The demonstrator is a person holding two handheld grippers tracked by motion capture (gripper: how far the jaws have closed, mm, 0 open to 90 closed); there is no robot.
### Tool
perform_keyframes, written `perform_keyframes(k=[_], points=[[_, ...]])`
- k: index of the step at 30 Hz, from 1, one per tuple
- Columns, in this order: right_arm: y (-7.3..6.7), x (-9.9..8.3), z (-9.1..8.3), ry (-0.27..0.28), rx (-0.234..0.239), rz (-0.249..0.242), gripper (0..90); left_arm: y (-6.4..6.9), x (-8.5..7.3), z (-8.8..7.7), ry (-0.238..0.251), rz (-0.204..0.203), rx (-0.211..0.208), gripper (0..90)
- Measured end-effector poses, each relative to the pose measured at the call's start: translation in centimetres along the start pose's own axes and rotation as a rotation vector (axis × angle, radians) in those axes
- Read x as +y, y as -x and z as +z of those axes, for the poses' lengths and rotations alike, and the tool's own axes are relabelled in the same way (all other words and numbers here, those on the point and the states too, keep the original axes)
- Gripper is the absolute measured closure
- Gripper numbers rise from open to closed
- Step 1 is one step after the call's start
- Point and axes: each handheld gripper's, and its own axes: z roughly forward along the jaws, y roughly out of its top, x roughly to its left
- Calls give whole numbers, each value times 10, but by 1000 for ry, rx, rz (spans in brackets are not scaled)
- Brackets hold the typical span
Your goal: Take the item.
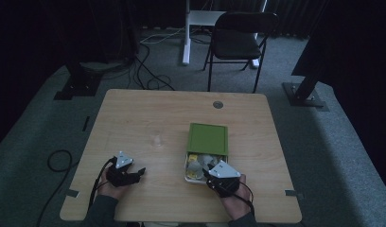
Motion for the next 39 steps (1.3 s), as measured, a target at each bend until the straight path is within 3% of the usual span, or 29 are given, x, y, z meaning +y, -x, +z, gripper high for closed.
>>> perform_keyframes(k=[4, 8, 17, 39], points=[[-2, -1, 4, -21, -2, -9, 741, 0, 0, 0, 0, 0, 0, 343], [-1, -2, 6, -21, 10, 13, 889, 0, 0, 0, 0, 0, 0, 343], [4, 6, -9, 31, 22, 38, 897, 0, 0, 0, 0, 0, 0, 342], [8, 31, -40, 112, 24, -7, 897, 0, 0, 0, 1, -2, 0, 342]])
